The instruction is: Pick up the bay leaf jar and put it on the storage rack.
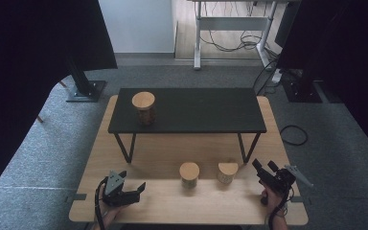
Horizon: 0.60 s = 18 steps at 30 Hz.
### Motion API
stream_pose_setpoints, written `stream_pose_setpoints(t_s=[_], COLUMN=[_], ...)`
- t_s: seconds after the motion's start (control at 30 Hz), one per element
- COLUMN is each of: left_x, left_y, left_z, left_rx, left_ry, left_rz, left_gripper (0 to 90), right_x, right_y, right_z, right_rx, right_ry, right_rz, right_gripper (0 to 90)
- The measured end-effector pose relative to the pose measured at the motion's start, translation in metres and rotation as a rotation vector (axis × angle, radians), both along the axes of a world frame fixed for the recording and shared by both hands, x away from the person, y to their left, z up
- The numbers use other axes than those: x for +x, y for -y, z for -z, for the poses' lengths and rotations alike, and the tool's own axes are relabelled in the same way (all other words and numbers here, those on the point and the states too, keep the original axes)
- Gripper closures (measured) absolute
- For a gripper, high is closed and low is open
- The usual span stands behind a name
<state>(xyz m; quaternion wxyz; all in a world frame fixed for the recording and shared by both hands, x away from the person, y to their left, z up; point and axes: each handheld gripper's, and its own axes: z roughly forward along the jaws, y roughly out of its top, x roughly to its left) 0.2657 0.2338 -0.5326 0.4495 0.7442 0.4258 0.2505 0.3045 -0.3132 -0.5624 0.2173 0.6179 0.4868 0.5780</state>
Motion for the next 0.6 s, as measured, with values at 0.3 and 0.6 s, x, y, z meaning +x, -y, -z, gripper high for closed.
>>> stream_pose_setpoints(t_s=[0.3,0.6], left_x=[0.008,0.015], left_y=[-0.007,-0.001], left_z=[0.006,0.009], left_rx=[-0.021,-0.025], left_ry=[-0.012,-0.017], left_rz=[-0.014,0.014], left_gripper=[9.4,9.4], right_x=[0.0,-0.003], right_y=[0.0,-0.002], right_z=[0.0,-0.001], right_rx=[0.004,-0.03], right_ry=[0.0,0.013], right_rz=[0.016,0.001], right_gripper=[12.7,13.8])
